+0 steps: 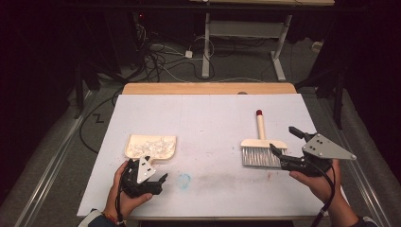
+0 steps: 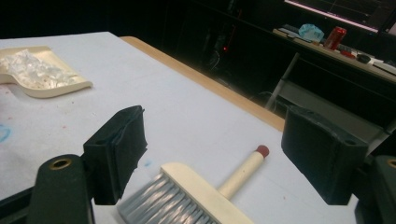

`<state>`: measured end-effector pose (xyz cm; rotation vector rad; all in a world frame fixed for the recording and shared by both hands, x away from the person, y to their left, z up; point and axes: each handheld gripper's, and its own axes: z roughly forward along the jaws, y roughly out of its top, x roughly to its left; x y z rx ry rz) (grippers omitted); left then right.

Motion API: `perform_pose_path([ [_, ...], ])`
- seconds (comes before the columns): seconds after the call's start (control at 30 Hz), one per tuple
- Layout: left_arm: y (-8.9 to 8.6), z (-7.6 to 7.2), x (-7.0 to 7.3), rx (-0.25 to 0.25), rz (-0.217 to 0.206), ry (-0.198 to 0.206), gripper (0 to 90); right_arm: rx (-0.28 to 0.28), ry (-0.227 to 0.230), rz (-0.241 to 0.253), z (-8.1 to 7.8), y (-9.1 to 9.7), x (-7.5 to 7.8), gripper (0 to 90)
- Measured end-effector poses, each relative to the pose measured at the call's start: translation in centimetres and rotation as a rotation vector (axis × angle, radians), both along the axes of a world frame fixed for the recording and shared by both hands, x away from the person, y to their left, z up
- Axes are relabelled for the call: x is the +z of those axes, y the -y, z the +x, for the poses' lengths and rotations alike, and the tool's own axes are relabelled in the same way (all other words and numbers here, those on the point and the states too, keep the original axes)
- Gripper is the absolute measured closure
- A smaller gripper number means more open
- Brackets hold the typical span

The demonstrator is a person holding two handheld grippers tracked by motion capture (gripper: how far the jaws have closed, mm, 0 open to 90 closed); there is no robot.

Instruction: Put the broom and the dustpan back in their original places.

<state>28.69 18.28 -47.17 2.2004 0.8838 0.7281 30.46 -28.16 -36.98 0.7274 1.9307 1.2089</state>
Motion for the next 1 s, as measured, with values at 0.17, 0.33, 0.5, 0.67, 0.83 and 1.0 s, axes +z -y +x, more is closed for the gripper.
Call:
perform_pose_path([
  [0.17, 0.2, 0.2, 0.0, -0.01, -0.001, 0.002, 16.4, -0.002, -0.01, -0.007, -0.7, 0.4, -0.4, 22.5],
  [0.33, 0.5, 0.4, 0.0, -0.018, -0.002, 0.004, 16.3, 0.005, -0.029, -0.029, -1.1, 0.8, -1.2, 23.0],
  [0.5, 0.6, 0.5, 0.0, -0.028, -0.001, 0.003, 16.4, 0.008, -0.027, -0.043, -1.3, 1.3, -2.1, 22.3],
  [0.67, 0.7, 0.6, 0.1, -0.032, -0.009, 0.008, 16.3, 0.01, -0.039, -0.045, -1.4, 2.0, -3.4, 22.0],
  [0.83, 0.9, 0.8, 0.0, -0.037, -0.011, 0.005, 16.3, -0.002, -0.036, -0.062, -1.4, 2.6, -4.8, 21.7],
  [1.0, 1.0, 0.8, 0.0, -0.039, -0.022, -0.007, 16.4, -0.022, -0.063, -0.052, -1.3, 3.4, -6.8, 21.8],
])
